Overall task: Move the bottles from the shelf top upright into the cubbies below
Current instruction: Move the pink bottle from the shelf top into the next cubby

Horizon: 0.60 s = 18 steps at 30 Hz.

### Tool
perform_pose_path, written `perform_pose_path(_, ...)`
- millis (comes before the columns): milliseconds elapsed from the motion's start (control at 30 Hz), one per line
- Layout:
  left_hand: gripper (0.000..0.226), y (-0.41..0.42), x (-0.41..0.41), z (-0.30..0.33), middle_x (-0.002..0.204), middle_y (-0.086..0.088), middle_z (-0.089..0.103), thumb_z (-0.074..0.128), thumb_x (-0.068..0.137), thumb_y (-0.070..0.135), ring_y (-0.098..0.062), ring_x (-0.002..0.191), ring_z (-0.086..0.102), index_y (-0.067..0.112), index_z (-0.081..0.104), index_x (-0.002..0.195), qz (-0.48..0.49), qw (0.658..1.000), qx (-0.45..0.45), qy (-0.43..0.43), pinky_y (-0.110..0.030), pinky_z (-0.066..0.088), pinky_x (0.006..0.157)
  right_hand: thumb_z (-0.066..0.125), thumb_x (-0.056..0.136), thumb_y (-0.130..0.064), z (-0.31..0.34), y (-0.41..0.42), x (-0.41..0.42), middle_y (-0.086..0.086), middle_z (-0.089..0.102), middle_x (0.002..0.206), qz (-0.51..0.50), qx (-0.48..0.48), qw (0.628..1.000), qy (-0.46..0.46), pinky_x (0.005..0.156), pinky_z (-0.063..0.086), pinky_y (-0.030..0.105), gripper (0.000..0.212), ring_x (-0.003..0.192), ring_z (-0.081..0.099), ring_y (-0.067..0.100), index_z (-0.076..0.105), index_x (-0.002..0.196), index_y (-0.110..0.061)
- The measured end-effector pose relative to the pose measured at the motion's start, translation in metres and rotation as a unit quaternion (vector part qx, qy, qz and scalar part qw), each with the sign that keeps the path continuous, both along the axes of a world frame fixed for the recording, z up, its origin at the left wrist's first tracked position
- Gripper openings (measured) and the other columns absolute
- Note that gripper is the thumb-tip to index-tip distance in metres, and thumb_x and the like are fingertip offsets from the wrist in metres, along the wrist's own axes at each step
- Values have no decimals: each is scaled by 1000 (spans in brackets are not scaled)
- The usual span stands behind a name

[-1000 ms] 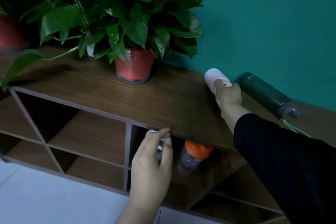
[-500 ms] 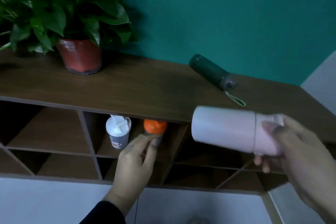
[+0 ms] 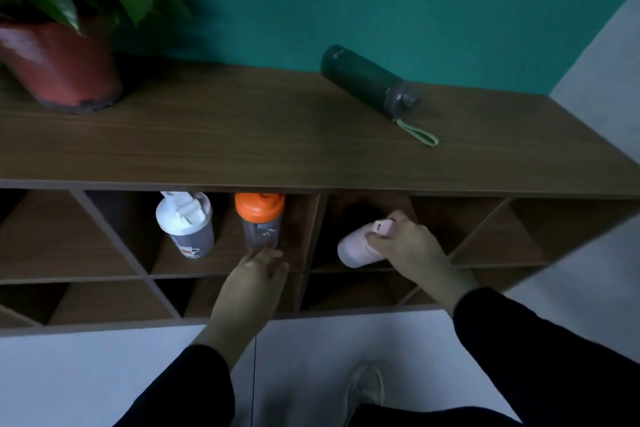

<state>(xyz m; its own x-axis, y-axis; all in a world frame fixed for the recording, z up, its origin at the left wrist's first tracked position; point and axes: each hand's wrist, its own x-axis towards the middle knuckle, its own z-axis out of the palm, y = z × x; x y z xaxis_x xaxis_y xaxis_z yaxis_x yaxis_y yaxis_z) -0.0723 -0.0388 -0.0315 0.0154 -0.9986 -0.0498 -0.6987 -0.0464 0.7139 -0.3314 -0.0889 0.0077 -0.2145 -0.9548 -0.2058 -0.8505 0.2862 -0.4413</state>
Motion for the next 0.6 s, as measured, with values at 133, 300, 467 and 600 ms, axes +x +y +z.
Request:
perform_pose_path(133, 33, -11, 2, -9, 118, -9, 68, 56, 94, 29, -29, 111, 62, 14, 71, 119, -10, 1000, 3, -15, -25, 41, 79, 59, 81, -61, -18, -37, 11, 8, 62, 94, 37, 21, 998, 40, 61, 44, 32, 54, 84, 61, 29, 51, 112, -17)
perform_pose_path(300, 31, -21, 3, -7, 124, -12, 66, 57, 96, 23, -30, 111, 62, 16, 68, 124, 1, 1000, 10, 8, -30, 47, 86, 55, 76, -67, -29, -74, 26, 2, 62, 77, 77, 53, 992, 82, 59, 48, 32, 55, 79, 65, 25, 61, 91, -15)
perform_pose_path(467, 31, -28, 0, 4, 123, -7, 66, 59, 95, 25, -24, 107, 63, 19, 70, 124, 33, 999, -32, 25, -24, 40, 80, 61, 85, -49, -33, -88, 32, -4, 56, 66, 97, 43, 992, 70, 63, 47, 30, 33, 80, 65, 24, 54, 65, -23)
perform_pose_path(600, 32, -28, 0, 6, 125, -4, 65, 59, 95, 27, -21, 109, 62, 22, 68, 126, 44, 998, -22, 34, -23, 38, 80, 57, 91, -43, -41, -99, 37, -3, 58, 73, 130, 48, 985, 100, 80, 53, 35, 28, 92, 66, 22, 61, 77, -19)
